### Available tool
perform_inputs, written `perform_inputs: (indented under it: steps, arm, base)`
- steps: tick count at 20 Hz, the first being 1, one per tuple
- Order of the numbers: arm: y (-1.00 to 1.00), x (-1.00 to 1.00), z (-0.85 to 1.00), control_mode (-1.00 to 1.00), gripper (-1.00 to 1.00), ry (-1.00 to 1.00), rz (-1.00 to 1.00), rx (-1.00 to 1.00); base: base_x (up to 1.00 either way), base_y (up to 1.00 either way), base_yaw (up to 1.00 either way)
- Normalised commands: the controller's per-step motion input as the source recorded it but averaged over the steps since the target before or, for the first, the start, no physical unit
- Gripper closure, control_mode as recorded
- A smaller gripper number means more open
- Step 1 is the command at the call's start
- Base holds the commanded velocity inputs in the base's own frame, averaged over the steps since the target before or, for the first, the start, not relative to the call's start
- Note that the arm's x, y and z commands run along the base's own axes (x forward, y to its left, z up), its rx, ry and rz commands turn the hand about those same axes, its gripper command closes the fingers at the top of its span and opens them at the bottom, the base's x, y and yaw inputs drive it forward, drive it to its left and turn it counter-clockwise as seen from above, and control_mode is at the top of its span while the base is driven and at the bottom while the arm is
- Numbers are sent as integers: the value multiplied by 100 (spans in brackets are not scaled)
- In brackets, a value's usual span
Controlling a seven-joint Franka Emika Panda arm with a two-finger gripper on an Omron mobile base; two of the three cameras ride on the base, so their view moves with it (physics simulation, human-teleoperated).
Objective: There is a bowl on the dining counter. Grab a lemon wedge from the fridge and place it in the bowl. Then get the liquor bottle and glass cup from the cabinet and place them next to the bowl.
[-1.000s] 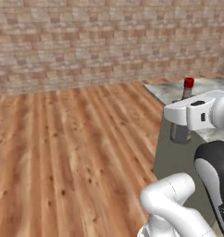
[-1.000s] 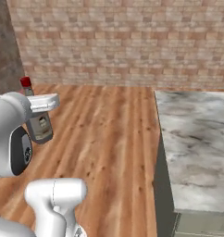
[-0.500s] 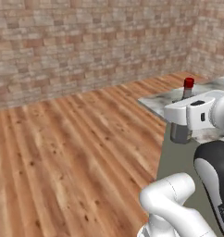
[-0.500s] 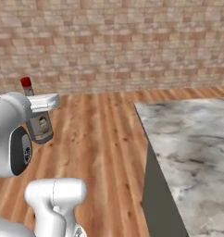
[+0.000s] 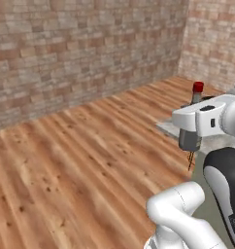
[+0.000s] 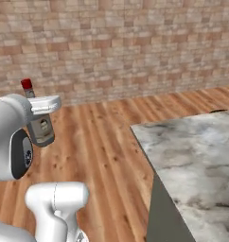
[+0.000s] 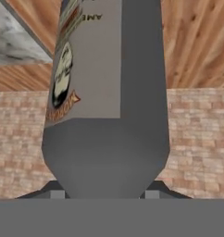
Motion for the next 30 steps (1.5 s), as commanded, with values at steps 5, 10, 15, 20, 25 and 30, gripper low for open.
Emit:
perform_inputs:
  steps: [5,10,15,20,25,30]
  arm:
    - [0,0,0,100,100,0,0,0]
    - [0,0,0,100,100,0,0,0]
    - [0,0,0,100,100,0,0,0]
    - [0,0,0,100,100,0,0,0]
    - [0,0,0,100,100,0,0,0]
    - [0,0,0,100,100,0,0,0]
  base:
    - [100,64,-30]
    - [100,68,-39]
    - [100,88,-45]
    - [100,61,-49]
    - [100,54,-54]
    - [100,59,-57]
